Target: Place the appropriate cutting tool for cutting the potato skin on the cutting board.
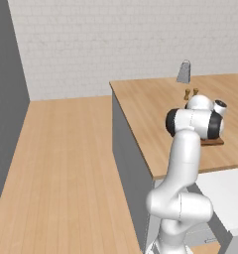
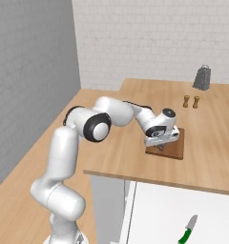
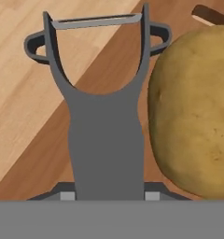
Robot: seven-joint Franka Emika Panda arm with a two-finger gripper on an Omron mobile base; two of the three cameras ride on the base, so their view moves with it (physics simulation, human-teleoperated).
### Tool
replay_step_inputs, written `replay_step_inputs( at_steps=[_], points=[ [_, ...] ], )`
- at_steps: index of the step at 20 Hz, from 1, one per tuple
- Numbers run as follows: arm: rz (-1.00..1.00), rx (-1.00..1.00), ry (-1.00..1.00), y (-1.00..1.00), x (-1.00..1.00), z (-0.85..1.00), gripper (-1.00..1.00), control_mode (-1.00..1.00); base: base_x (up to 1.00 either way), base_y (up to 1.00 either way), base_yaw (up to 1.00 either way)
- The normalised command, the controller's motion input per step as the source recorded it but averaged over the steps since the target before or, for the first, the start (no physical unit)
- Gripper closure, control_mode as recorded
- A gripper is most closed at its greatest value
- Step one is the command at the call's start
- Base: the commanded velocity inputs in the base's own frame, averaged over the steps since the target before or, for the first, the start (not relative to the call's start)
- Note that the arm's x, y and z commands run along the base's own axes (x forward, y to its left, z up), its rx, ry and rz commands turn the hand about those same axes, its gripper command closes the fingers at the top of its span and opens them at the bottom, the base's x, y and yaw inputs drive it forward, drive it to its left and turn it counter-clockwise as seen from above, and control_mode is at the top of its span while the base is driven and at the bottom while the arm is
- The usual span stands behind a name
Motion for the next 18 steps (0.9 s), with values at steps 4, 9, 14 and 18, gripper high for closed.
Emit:
replay_step_inputs(
  at_steps=[4,9,14,18],
  points=[
    [0.03,0.0,0.02,-0.08,0.1,-0.05,-1.0,-1.0,0.0,0.0,0.0],
    [0.01,0.0,0.06,-0.1,0.21,-0.05,-1.0,-1.0,0.0,0.0,0.0],
    [0.0,0.04,0.01,-0.08,0.05,0.22,-1.0,-1.0,0.0,0.0,0.0],
    [0.0,0.13,0.0,-0.14,-0.16,0.87,-1.0,-1.0,0.0,0.0,0.0]
  ],
)
